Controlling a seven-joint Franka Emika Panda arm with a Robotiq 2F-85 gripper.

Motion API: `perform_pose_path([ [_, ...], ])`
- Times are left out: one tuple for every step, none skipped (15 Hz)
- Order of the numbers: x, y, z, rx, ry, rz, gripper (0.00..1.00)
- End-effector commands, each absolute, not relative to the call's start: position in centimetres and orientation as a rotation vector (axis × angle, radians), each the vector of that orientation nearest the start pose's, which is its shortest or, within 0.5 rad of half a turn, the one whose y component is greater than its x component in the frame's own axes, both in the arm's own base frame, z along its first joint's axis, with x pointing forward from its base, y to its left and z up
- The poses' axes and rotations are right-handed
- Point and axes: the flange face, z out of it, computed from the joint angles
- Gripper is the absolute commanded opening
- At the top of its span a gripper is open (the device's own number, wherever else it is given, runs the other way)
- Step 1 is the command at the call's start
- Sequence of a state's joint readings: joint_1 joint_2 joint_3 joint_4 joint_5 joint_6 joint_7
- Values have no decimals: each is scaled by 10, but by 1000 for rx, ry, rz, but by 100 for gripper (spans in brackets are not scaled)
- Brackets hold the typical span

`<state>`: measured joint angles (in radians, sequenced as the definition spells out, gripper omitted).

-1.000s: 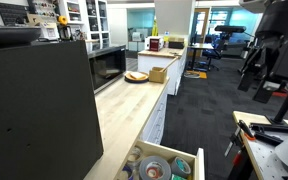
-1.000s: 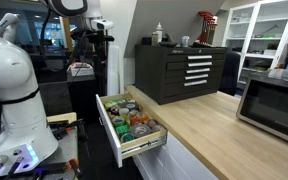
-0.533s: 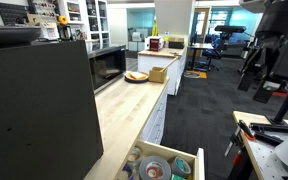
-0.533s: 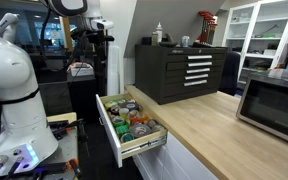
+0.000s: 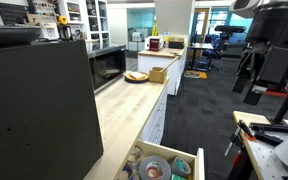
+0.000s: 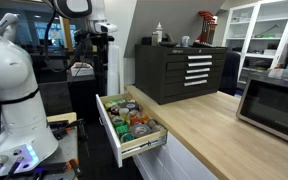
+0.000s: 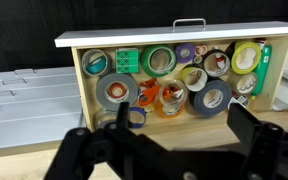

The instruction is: Remove the green tape from the drawer and put it on the counter

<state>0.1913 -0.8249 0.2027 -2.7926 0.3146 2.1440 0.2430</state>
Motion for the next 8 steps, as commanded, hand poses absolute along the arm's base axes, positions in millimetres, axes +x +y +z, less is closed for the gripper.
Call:
perform_pose_path([
  [325, 115, 422, -2989, 101, -116, 100],
  [334, 110, 416, -2998, 110, -86, 100],
  [343, 105, 407, -3012, 112, -73, 100],
  [351, 101, 400, -3017, 110, -63, 100],
  [360, 98, 392, -3026, 103, -58, 100],
  [367, 97, 386, -3032, 86, -65, 100],
  [375, 95, 380, -3039, 82, -76, 100],
  [383, 94, 374, -3044, 79, -89, 100],
])
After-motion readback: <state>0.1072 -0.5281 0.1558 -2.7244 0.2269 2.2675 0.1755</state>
